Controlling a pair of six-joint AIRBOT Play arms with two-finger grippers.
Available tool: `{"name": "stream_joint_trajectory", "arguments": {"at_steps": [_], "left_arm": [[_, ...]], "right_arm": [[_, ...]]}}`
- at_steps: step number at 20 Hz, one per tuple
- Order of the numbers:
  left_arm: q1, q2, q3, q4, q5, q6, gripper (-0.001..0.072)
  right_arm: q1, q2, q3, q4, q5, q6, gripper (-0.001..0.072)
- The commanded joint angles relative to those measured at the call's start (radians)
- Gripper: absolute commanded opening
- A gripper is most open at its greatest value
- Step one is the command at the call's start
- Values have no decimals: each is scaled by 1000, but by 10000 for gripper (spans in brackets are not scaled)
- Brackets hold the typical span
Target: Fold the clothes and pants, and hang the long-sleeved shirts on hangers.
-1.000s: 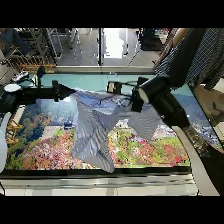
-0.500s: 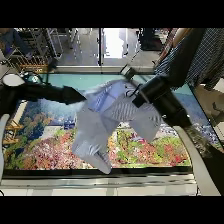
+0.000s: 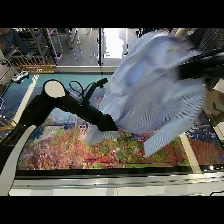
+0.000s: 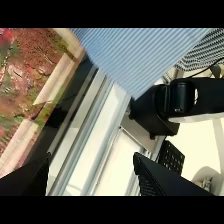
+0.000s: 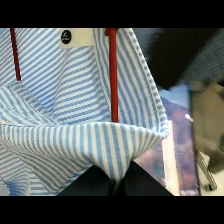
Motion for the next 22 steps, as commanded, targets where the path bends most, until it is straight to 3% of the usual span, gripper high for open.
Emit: {"name": "stream_joint_trajectory", "arguments": {"at_steps": [1,6,10,17,22], "left_arm": [[-13,69,0,12,-12,-18,539],[-3,157,0,13,-19,55,538],[34,182,0,27,-48,93,538],[164,186,0,26,-52,93,538],[228,190,0,25,-67,-32,538]], "right_arm": [[-286,92,12,-49,-58,102,25],[-886,98,12,-117,-71,116,25],[-1264,97,12,-116,-254,182,25],[-1593,24,12,-113,-686,285,24],[-1733,-86,12,-93,-752,372,24]]}}
